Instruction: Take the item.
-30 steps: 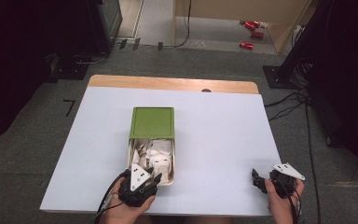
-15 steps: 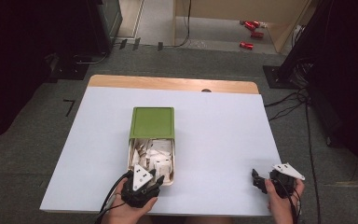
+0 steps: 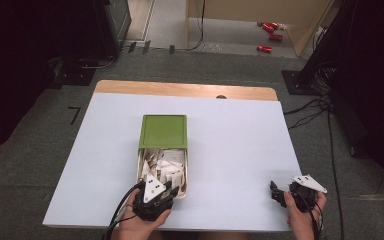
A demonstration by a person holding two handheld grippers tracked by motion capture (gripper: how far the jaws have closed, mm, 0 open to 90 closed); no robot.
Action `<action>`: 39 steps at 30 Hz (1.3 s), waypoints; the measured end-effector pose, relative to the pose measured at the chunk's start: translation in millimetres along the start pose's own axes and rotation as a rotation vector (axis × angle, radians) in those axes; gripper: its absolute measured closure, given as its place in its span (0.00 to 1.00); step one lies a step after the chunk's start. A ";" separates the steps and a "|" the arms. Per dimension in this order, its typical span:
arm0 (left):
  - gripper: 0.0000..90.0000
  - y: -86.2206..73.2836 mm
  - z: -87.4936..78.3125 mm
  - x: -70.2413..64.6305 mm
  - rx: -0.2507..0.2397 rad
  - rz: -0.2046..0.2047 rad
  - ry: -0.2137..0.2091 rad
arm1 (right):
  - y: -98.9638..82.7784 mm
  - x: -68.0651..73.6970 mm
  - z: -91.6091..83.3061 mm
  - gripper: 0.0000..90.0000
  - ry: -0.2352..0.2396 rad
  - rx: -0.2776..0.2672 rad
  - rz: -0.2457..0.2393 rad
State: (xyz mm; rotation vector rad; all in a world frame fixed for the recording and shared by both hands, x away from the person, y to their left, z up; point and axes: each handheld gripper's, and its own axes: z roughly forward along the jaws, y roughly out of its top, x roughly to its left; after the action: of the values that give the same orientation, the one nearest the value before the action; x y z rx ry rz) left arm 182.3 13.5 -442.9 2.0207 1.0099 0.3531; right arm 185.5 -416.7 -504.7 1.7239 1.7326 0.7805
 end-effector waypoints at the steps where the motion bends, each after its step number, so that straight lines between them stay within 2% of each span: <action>1: 0.80 -0.2 1.7 0.3 0.011 -0.003 -0.002 | 0.0 0.0 0.0 0.13 0.000 0.000 0.000; 4: 0.90 -0.4 4.0 3.0 0.022 -0.025 -0.020 | 0.0 0.0 0.0 0.13 0.000 0.000 0.000; 7: 1.00 1.0 -0.7 8.7 -0.004 -0.051 -0.036 | 0.0 0.0 0.0 0.13 0.000 0.000 0.000; 13: 1.00 2.9 -8.5 15.5 -0.042 -0.073 -0.042 | 0.0 0.0 0.0 0.13 0.000 0.000 0.000; 20: 1.00 7.9 -20.9 21.1 -0.104 -0.076 -0.043 | 0.1 0.2 0.0 0.13 -0.001 0.001 0.001; 24: 1.00 9.8 -25.2 23.8 -0.124 -0.070 -0.042 | 0.1 0.2 0.0 0.13 0.000 0.002 0.001; 28: 1.00 12.9 -33.8 29.8 -0.167 -0.079 -0.047 | 0.0 0.2 0.0 0.13 -0.001 0.002 0.001; 39: 1.00 17.7 -50.8 44.6 -0.218 -0.100 -0.029 | 0.1 0.2 0.0 0.13 -0.001 0.002 0.001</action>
State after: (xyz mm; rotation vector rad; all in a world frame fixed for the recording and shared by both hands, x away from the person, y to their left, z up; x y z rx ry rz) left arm 191.7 69.8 -402.5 1.7693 1.0050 0.3632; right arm 185.6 -416.5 -504.7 1.7261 1.7332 0.7785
